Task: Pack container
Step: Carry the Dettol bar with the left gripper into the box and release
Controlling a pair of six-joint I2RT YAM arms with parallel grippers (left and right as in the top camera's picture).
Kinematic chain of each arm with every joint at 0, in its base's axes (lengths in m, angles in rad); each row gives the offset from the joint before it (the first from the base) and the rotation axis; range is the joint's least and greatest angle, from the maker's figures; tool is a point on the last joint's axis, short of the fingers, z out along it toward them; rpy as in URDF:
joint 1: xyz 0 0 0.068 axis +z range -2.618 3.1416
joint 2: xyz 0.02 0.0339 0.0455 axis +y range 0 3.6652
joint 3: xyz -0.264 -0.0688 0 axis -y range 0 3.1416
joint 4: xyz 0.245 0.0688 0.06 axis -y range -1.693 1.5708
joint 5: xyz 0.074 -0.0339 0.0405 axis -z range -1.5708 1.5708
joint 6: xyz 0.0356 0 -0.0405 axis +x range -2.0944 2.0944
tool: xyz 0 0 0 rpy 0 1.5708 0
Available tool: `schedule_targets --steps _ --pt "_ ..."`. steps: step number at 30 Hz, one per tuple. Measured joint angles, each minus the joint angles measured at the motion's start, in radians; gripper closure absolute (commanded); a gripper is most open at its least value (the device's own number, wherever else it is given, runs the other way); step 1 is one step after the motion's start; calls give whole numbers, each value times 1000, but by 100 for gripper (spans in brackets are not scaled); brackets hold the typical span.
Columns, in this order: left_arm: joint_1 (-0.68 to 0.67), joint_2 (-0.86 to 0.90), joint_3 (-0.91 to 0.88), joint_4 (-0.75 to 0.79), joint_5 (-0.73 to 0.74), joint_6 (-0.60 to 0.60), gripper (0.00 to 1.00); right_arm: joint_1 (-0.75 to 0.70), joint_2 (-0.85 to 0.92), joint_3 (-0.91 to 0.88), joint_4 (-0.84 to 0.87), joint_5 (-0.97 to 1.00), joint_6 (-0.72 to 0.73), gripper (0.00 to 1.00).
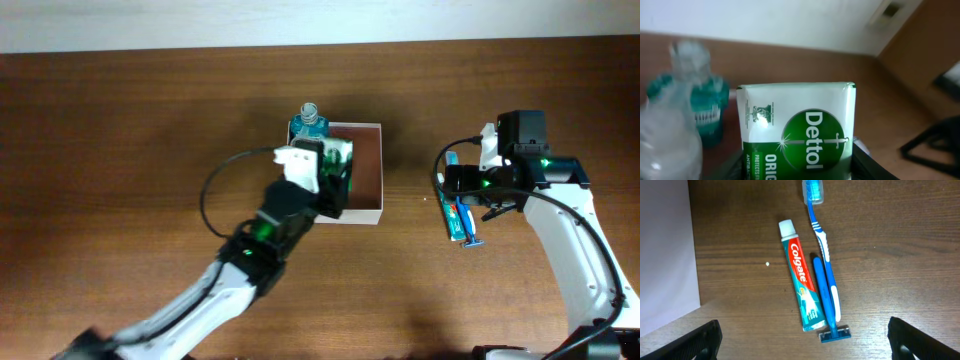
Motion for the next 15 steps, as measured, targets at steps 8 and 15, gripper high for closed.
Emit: schedule_targets --steps 8,15 --pt "-57 123 0 16 -166 53 72 0 0 0 0 0 0 2" --pt "-58 123 0 31 -230 71 45 0 0 0 0 0 0 1"
